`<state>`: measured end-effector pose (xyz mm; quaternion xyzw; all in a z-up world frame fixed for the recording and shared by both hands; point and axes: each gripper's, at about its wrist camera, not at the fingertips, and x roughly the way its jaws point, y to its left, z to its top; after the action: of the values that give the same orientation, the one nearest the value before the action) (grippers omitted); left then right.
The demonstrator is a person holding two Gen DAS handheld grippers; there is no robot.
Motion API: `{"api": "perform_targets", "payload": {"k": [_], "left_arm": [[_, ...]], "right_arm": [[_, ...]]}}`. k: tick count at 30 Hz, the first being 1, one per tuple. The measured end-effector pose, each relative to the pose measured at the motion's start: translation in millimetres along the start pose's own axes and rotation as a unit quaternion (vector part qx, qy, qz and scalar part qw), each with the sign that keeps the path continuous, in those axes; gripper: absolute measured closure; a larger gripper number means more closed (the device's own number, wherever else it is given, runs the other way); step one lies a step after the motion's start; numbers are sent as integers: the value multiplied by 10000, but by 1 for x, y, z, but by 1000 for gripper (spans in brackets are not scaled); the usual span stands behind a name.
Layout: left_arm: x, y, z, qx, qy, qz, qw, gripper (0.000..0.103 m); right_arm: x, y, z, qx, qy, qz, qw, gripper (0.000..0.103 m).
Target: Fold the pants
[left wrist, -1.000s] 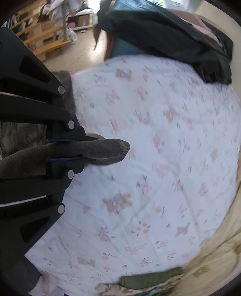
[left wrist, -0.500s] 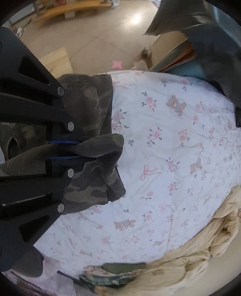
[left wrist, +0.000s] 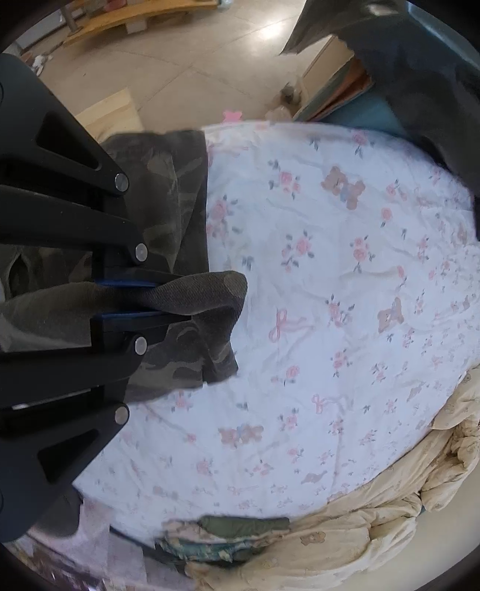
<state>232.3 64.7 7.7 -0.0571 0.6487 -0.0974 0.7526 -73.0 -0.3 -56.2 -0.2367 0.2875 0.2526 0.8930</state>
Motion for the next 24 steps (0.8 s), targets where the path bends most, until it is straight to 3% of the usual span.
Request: {"api": "perform_targets", "payload": {"k": [3,5,8,9,12,13,14,17,20,24], "left_arm": [[-1,-10,5,179,32,226,9996,96],[0,-13,5,218,67,301,9993,96],[1,-13,6,242,80,348,9991,96],[1,-13,6,237,83,353,9991,96],[2,-11,7,206,102,348,9991,96],[2,-9,7,188,113,327,9992,96],[0,-8,7,170,124,296,9993,96],[-23,-2,7,18,-20,-270,9996,96],[-43,2,4,207,-211,-201,9994,96],[-52,37,-11,209,-377,7,9991,96]], "right_arm": [[6,1,0,-156,-153,-337,9992,28],[10,-5,2,-190,-138,-110,9997,28],[15,-8,-1,-350,-73,-241,9991,27],[16,-9,-3,-357,-48,-312,9989,32],[8,-16,-3,-232,-222,-337,9989,87],[4,-17,-2,-203,-244,-334,9989,92],[-3,-20,0,-131,-347,-232,9990,95],[-28,-38,9,386,-628,18,9973,95],[-43,-55,25,804,-746,468,9929,96],[-36,-47,40,685,-669,1043,9899,96]]}}
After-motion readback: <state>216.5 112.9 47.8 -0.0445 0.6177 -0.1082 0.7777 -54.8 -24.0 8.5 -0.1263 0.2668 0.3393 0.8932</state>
